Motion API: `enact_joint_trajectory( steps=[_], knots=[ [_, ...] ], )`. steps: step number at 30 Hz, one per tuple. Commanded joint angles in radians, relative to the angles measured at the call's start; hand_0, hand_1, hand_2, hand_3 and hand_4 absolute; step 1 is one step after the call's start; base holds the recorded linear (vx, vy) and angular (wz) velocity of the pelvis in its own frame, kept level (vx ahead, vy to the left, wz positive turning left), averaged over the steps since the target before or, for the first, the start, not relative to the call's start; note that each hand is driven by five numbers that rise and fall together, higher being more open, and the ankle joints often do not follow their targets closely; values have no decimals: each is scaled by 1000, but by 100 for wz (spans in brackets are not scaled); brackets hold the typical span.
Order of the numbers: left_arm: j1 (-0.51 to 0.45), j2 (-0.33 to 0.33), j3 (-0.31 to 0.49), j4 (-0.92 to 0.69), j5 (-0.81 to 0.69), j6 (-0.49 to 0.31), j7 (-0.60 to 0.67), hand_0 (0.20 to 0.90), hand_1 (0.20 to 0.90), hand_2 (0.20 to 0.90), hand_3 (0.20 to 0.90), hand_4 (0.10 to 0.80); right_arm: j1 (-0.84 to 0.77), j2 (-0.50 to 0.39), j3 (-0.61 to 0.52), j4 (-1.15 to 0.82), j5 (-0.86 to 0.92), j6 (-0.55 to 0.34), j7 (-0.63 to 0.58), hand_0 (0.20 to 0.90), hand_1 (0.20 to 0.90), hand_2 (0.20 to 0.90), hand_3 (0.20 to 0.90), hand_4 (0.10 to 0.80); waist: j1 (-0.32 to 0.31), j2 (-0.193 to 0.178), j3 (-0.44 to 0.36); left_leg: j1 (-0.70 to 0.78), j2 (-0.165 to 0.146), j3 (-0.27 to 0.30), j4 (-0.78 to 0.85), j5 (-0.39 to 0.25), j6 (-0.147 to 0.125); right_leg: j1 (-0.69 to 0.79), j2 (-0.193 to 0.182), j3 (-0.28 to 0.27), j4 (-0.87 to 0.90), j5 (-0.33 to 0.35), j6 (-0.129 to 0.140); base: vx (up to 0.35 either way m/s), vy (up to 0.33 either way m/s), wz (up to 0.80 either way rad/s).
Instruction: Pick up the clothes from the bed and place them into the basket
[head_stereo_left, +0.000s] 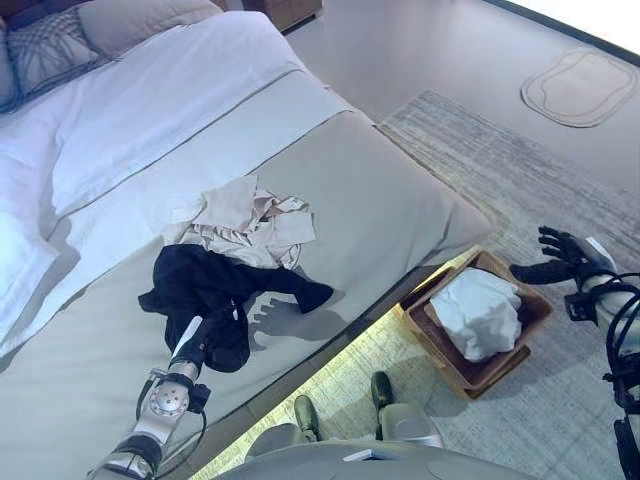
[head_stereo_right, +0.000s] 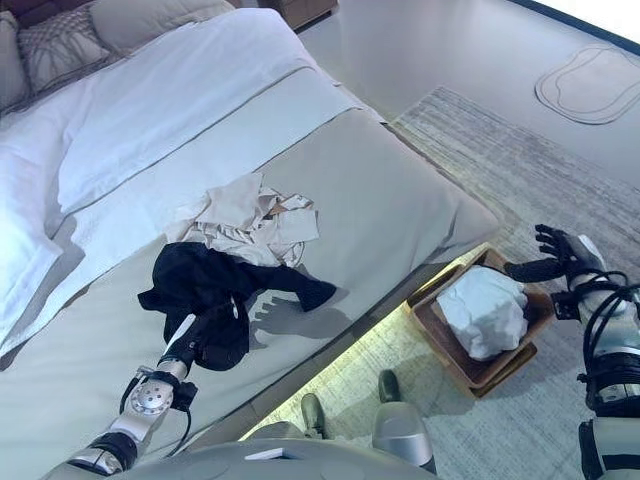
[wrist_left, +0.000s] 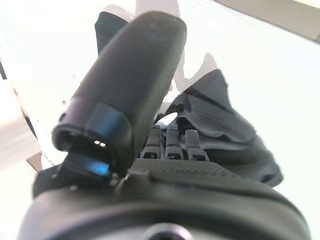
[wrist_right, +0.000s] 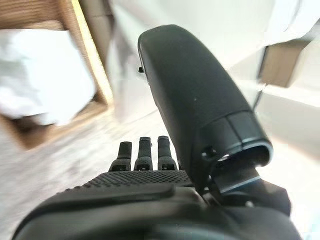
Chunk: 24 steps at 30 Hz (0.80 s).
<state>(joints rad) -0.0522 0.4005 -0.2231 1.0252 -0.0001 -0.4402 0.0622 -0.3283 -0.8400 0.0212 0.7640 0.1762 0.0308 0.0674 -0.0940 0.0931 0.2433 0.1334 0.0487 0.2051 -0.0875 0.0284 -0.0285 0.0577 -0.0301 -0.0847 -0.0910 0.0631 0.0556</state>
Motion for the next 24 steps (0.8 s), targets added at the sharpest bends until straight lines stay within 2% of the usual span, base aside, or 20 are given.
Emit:
enact_joint_trajectory(
  steps=[1,5,10,13,16,19,22,24],
  knots=[
    [-23,45,48,-14,-22,-59,70,900,900,900,900,800,-160,22,48,-95,12,-141,-81,900,900,900,900,800,56,-82,-101,-37,-16,-76,85,-103,-32,-27,-44,-64,113,-98,17,10,9,17],
    [-14,36,62,-26,-30,-60,80,900,900,900,900,800,-210,71,135,-151,-71,-180,-85,900,900,900,900,800,97,-93,-97,-53,-25,-109,101,-104,-32,-15,-50,-91,123,-114,6,23,4,18],
    [8,32,71,-46,-27,-36,88,900,900,900,900,800,-270,78,202,-135,-157,-180,-113,900,900,900,900,800,149,-106,-90,-66,-33,-156,120,-102,-29,2,-56,-125,135,-129,-7,37,-16,34],
    [16,28,75,-47,-32,-29,89,900,900,900,900,800,-320,80,259,-116,-295,-179,-162,900,900,900,900,800,179,-110,-85,-76,-38,-181,127,-97,-31,12,-61,-148,135,-134,-13,36,-12,34],
    [26,24,71,-52,-31,-29,89,900,900,900,900,800,-387,69,324,-88,-398,-154,-224,900,900,900,900,800,218,-112,-80,-88,-43,-214,135,-90,-32,21,-67,-175,142,-142,-19,56,0,36],
    [31,19,68,-60,-26,-25,86,900,900,900,900,800,-430,67,360,-67,-415,-131,-242,900,900,900,900,800,245,-112,-73,-98,-46,-238,142,-85,-33,24,-70,-197,160,-155,-26,71,24,38],
    [39,25,61,-76,-22,-32,70,900,900,900,900,800,-475,61,376,-43,-423,-97,-254,900,900,900,900,800,279,-110,-59,-125,-52,-273,173,-83,-33,14,-72,-232,220,-188,-44,78,40,39],
    [35,39,52,-98,-19,-36,47,900,900,900,900,800,-526,44,393,-17,-443,-72,-276,900,900,900,900,800,320,-102,-21,-166,-62,-311,216,-85,-31,-17,-74,-268,300,-224,-65,0,44,47]
  ],
)
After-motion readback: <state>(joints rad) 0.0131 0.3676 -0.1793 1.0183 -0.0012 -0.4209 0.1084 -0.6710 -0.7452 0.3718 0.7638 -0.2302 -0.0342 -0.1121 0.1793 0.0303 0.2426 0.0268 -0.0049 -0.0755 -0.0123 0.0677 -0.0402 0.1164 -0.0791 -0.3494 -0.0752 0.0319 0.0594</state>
